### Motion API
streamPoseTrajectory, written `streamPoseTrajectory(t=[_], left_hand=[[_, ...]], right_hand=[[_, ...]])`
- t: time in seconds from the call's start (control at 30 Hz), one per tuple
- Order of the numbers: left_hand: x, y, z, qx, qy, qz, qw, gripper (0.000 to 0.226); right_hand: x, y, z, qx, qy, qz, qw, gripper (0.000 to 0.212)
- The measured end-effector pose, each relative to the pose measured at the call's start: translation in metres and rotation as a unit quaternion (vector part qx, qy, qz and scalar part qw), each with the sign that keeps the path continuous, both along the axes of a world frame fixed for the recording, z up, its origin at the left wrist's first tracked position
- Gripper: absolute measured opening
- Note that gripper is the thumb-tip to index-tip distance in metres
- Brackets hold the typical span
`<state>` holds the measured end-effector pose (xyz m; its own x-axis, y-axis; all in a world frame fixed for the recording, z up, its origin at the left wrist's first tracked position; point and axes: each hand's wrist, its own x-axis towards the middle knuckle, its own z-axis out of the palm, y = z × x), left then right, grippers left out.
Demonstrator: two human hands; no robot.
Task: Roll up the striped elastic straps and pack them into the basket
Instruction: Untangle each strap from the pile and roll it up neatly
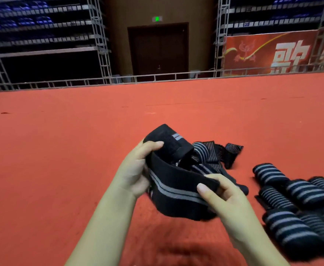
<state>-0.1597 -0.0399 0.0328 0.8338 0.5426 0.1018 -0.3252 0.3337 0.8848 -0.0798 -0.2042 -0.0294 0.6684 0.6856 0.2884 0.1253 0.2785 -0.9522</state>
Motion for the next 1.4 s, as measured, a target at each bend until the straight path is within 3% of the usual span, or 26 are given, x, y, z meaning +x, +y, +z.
streamPoseTrajectory(t=[0.17, 0.23, 0.3, 0.37, 0.5, 0.57, 0.63, 0.7, 0.77, 0.97, 1.1, 1.2, 1.3, 1.4], left_hand=[[-0.035, 0.002, -0.019, 0.122, 0.033, 0.059, 0.99, 0.032], [-0.047, 0.0, -0.03, 0.132, 0.051, 0.07, 0.987, 0.029], [-0.059, -0.001, -0.042, 0.129, 0.082, 0.075, 0.985, 0.03], [-0.068, 0.003, -0.053, 0.125, 0.118, 0.121, 0.978, 0.02], [-0.076, 0.037, -0.079, 0.168, 0.225, 0.241, 0.929, 0.007], [-0.076, 0.061, -0.1, 0.231, 0.298, 0.26, 0.889, 0.006], [-0.072, 0.082, -0.121, 0.308, 0.391, 0.268, 0.825, 0.011], [-0.066, 0.093, -0.134, 0.367, 0.481, 0.274, 0.748, 0.035], [-0.059, 0.095, -0.137, 0.403, 0.511, 0.281, 0.705, 0.049], [-0.005, 0.088, -0.123, 0.529, 0.431, 0.186, 0.707, 0.051], [0.033, 0.087, -0.13, 0.561, 0.453, 0.103, 0.686, 0.058], [0.042, 0.089, -0.144, 0.565, 0.479, 0.079, 0.667, 0.058], [0.039, 0.093, -0.15, 0.545, 0.462, 0.123, 0.689, 0.035], [0.032, 0.097, -0.149, 0.495, 0.444, 0.165, 0.728, 0.034]], right_hand=[[0.016, 0.017, -0.03, -0.007, 0.222, -0.034, 0.974, 0.037], [0.021, 0.032, -0.031, -0.017, 0.257, -0.025, 0.966, 0.037], [0.026, 0.051, -0.036, -0.05, 0.187, -0.058, 0.979, 0.029], [0.032, 0.068, -0.042, -0.085, 0.043, -0.1, 0.99, 0.029], [0.048, 0.094, -0.05, -0.196, -0.242, -0.105, 0.944, 0.045], [0.051, 0.108, -0.054, -0.243, -0.321, -0.076, 0.912, 0.052], [0.053, 0.12, -0.058, -0.312, -0.388, -0.064, 0.865, 0.056], [0.057, 0.125, -0.062, -0.386, -0.443, -0.065, 0.807, 0.057], [0.062, 0.124, -0.065, -0.417, -0.459, -0.069, 0.782, 0.056], [0.063, 0.122, -0.068, -0.394, -0.462, -0.085, 0.79, 0.057], [0.06, 0.13, -0.065, -0.354, -0.501, -0.092, 0.784, 0.054], [0.06, 0.14, -0.066, -0.37, -0.531, -0.035, 0.761, 0.046], [0.068, 0.145, -0.074, -0.412, -0.556, 0.0, 0.722, 0.044], [0.08, 0.141, -0.083, -0.442, -0.571, 0.003, 0.692, 0.046]])
